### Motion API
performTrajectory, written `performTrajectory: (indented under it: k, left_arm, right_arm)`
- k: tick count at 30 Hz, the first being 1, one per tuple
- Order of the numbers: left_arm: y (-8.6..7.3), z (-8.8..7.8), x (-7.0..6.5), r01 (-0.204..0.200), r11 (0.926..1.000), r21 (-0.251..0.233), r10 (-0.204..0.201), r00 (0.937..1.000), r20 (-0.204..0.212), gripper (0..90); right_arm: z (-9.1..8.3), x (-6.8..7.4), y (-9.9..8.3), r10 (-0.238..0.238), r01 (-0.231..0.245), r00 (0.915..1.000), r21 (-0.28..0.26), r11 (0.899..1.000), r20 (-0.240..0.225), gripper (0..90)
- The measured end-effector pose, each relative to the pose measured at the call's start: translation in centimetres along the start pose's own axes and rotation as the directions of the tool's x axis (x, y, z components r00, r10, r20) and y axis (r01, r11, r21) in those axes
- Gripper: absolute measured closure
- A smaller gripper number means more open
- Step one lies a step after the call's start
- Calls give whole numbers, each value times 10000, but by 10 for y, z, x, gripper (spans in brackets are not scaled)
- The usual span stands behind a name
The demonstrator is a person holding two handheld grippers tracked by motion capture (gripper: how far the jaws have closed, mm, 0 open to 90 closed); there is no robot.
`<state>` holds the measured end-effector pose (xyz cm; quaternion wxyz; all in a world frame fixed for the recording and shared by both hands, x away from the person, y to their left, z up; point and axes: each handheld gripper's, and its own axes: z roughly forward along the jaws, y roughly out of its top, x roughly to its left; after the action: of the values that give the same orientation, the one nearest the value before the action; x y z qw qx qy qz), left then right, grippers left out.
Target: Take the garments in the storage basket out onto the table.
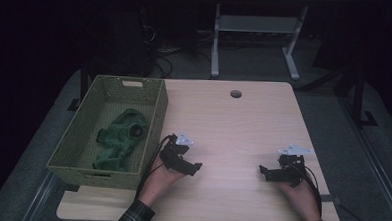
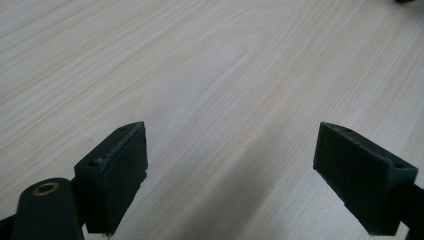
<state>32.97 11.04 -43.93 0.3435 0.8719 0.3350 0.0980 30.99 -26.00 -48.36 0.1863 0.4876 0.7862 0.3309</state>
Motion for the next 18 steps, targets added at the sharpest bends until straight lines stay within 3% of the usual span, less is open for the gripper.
performTrajectory:
  k: [18]
  left_arm:
    - [19,-26,-6,-205,9995,-229,209,9996,184,138]
  right_arm:
    - [0,0,0,3,-3,10000,1,10000,-1,20]
